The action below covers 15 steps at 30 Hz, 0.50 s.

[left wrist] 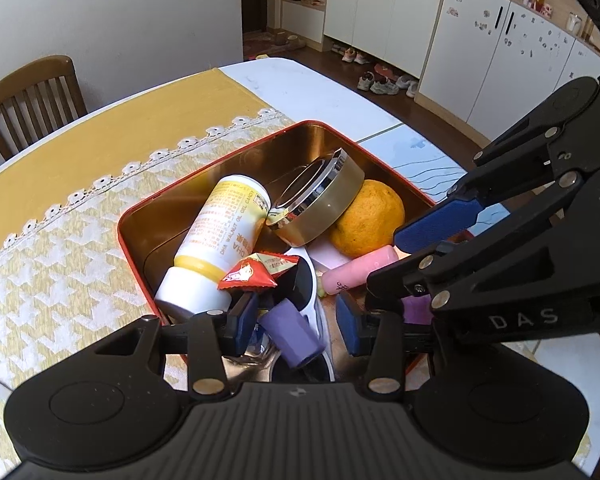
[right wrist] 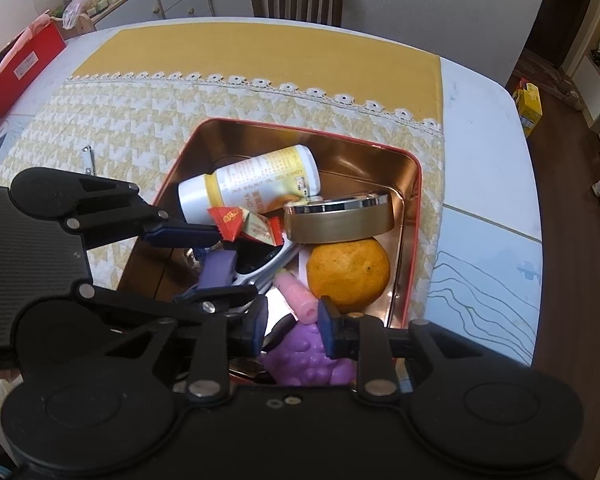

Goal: Organize rigid objects
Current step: 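Carry the purple eraser and pink lighter into the red tin and open both grippers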

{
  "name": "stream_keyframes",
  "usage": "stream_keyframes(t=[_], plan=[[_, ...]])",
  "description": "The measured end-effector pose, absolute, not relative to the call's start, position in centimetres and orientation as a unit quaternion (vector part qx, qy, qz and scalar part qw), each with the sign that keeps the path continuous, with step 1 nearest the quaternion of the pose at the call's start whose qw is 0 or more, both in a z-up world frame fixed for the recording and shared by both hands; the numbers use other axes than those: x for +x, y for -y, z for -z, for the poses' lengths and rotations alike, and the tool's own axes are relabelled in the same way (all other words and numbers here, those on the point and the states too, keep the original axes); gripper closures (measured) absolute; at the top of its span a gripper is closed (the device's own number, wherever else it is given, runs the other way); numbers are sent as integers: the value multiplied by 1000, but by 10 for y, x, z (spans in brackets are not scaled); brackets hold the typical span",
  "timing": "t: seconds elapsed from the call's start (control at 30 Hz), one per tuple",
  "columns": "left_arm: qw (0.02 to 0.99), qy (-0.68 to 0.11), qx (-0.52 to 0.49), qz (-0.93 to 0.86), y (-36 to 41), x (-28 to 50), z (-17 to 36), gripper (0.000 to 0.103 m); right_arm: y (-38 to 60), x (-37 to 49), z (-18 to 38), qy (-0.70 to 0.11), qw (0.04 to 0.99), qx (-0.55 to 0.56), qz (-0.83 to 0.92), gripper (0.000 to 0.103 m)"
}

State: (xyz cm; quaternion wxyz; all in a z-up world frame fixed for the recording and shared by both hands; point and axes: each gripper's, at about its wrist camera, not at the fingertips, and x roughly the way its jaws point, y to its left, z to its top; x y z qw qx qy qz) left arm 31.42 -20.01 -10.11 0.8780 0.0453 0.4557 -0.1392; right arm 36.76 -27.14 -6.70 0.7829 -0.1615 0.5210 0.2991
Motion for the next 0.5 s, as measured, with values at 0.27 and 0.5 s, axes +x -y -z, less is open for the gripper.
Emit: stream_keyframes(t=[0.27,0.5], plan=[[884,-443,33,149,189,298,87,51,279,362,57,-517,788,-143,-301,64],[890,-429,18,154,170,280,71,48,278,349,42,-506,795,-132,-306,53]])
